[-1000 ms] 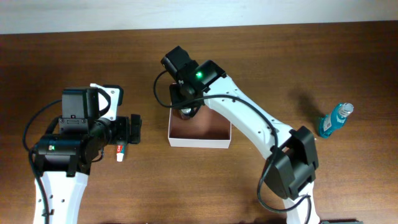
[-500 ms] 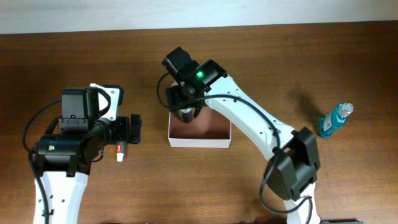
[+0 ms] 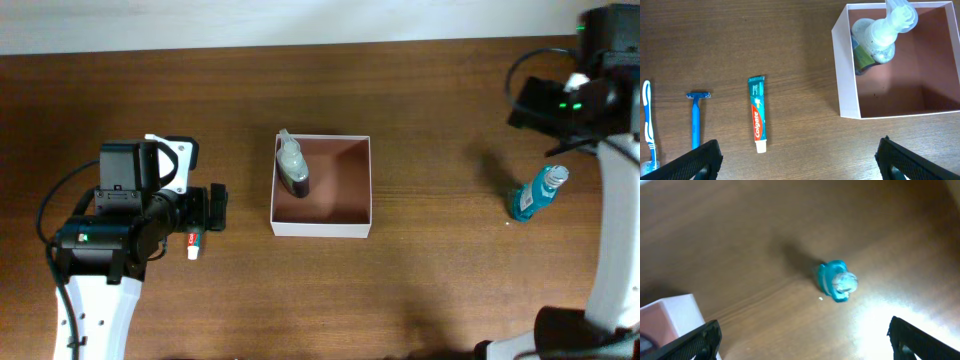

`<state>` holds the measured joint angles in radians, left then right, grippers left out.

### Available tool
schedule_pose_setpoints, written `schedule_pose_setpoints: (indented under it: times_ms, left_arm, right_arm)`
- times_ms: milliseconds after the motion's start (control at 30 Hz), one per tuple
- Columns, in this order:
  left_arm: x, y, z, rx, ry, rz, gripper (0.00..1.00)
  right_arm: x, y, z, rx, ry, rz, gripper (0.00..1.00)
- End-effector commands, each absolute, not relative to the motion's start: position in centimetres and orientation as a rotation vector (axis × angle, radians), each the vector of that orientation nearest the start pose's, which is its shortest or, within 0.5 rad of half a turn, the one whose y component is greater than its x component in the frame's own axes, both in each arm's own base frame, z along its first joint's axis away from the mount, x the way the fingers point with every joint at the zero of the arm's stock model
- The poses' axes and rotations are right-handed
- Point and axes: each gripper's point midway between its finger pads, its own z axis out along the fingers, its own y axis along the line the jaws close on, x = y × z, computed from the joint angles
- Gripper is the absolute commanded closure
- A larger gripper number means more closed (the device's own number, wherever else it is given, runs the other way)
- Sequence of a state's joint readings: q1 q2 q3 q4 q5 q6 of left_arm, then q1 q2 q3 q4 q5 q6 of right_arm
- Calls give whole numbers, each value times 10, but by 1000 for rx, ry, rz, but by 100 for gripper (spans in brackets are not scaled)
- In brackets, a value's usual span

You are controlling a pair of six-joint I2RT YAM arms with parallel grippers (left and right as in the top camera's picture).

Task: Pack container
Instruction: 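Move the right gripper to the teal mouthwash bottle and grasp it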

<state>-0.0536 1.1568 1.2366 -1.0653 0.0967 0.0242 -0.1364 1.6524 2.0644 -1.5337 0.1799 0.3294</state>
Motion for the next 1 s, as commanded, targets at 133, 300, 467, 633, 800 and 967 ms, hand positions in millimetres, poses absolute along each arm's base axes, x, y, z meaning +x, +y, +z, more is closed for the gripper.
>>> schedule_pose_setpoints:
  times_ms: [133, 300, 467, 633, 800, 967]
  left_arm:
    - [290, -32, 236, 125, 2537, -130, 0]
    - [290, -32, 236, 125, 2537, -130, 0]
    - [290, -32, 236, 125, 2537, -130, 1]
    - [289, -32, 236, 125, 2540, -130, 0]
    - [289, -32, 235, 125, 2544, -130, 1]
    - [288, -32, 234, 125, 2548, -130, 0]
  right_arm:
    - [336, -128, 240, 782, 2794, -76, 1]
    - [339, -145, 186, 814, 2914, -71, 1]
    - [338, -146, 139, 829, 2991, -53, 2]
    - [339, -144, 117, 801, 3000, -31, 1]
    - [333, -141, 97, 808, 3022, -20, 2]
    - [330, -145, 93, 830, 3021, -19, 16]
